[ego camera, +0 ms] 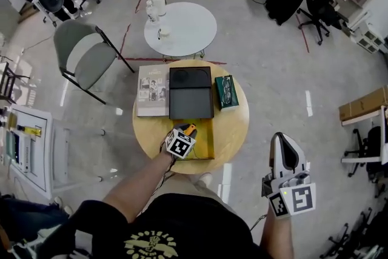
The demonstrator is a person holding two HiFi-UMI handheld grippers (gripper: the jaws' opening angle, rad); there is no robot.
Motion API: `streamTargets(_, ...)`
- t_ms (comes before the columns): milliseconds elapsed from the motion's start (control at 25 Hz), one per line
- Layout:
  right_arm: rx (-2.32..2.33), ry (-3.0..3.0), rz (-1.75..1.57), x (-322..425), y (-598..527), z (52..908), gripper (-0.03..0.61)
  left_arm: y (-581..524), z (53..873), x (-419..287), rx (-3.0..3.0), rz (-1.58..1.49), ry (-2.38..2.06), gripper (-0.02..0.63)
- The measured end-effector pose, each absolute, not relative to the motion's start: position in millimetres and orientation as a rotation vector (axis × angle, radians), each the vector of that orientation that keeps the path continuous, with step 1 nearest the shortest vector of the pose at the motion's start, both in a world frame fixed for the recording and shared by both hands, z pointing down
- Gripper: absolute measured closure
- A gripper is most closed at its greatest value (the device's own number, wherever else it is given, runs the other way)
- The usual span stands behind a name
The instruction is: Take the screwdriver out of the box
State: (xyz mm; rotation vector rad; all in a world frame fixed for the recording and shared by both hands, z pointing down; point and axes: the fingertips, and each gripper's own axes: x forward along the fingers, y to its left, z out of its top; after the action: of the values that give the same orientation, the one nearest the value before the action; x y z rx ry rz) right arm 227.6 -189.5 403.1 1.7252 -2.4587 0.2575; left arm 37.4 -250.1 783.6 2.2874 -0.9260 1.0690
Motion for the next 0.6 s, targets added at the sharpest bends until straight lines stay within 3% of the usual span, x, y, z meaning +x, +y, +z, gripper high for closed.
streamTargets(600,1.569,-2.567,0.231,179.1,-220.6,400.2,0.563,-254.8,818.7,35.9,2.253,1.158,-0.929,0.474)
